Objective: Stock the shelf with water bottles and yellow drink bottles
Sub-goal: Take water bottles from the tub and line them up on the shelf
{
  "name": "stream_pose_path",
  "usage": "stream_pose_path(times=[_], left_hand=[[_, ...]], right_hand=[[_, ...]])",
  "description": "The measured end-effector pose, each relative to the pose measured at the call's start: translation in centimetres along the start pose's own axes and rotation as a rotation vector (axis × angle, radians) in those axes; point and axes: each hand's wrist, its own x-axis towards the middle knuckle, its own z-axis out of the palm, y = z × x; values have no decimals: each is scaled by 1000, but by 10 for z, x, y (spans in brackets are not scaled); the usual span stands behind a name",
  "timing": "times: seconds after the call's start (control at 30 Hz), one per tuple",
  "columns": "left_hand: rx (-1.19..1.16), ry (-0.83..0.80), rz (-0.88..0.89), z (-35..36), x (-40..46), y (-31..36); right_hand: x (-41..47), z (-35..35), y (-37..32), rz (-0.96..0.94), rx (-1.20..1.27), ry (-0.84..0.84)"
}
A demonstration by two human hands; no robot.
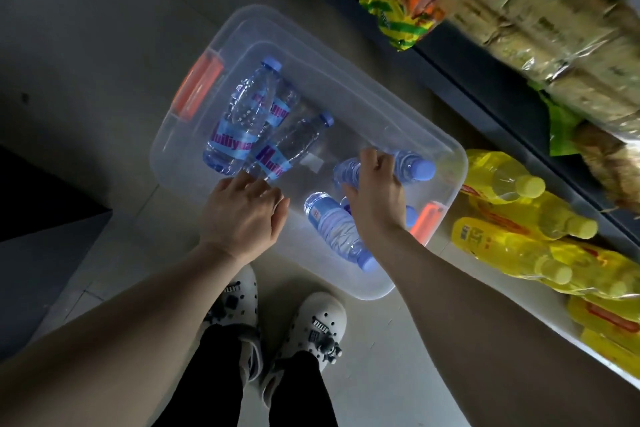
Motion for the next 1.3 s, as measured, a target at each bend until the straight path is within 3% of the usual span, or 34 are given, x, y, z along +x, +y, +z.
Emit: stream_pose_path(times=[0.2,0.27,0.5,0.83,0.97,1.3], left_hand=[[9,-288,-19,-21,3,0],[61,-454,-18,-41,-2,-3],[-24,-665,-28,-169,-36,-2],[-269,-370,-5,-470,-38,42],[-402,-172,42,-576,-43,63],[-742,230,293,-771,-66,124]], right_hand=[[-13,-56,2,44,201,-54],[-25,-95,1,39,286,-59],[-75,-268,-3,-28,421,-36],[-188,-582,-45,-192,427,192],[-241,-693,-65,-289,425,359],[-348,-870,-102,-452,387,723]])
